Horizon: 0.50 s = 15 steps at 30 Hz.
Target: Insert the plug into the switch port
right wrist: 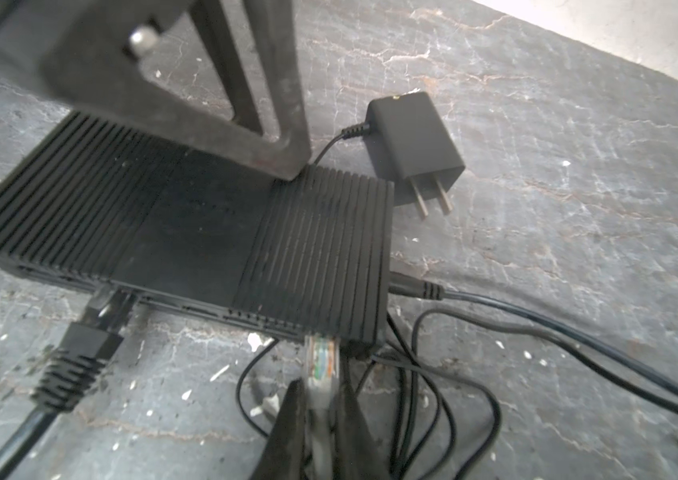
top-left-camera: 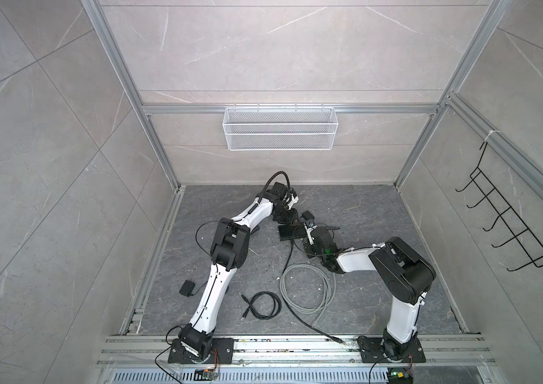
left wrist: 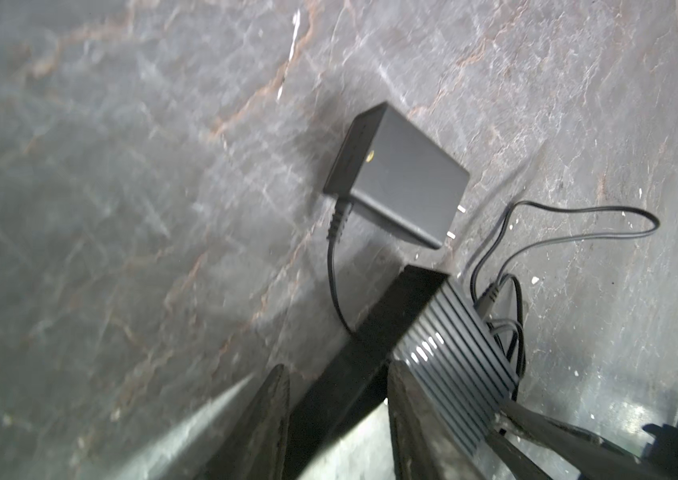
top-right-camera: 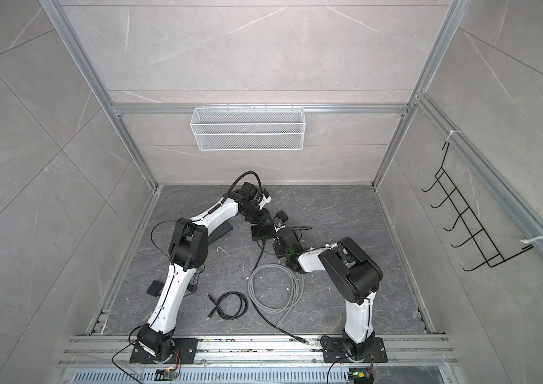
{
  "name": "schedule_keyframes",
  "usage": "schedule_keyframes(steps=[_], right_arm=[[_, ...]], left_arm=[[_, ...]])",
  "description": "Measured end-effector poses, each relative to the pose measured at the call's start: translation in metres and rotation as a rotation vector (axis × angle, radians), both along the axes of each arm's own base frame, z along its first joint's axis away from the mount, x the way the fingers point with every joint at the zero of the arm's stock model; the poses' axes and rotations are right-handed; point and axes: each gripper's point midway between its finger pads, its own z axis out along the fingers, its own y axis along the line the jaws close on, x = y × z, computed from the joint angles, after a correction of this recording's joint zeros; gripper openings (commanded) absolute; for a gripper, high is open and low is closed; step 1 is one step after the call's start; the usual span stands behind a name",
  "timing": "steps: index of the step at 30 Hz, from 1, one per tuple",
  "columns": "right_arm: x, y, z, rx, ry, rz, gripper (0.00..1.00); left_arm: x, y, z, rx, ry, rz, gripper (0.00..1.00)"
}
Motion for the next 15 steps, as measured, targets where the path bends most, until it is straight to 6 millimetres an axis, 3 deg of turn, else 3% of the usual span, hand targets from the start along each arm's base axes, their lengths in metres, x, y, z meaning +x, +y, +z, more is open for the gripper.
schedule_keyframes(steps=[7,15], right_arm=[[0.001,0.001,0.0,0.003,0.017,0.007,0.14],[0.006,-0.003,-0.001,0.028,0.042,0.009,0.14]], left_arm=[[0.01,0.001,-0.001,0.01,-0.043,-0.002,0.45],[0.035,-0.003,-0.009,-0.005,-0.115,0.029,0.45]])
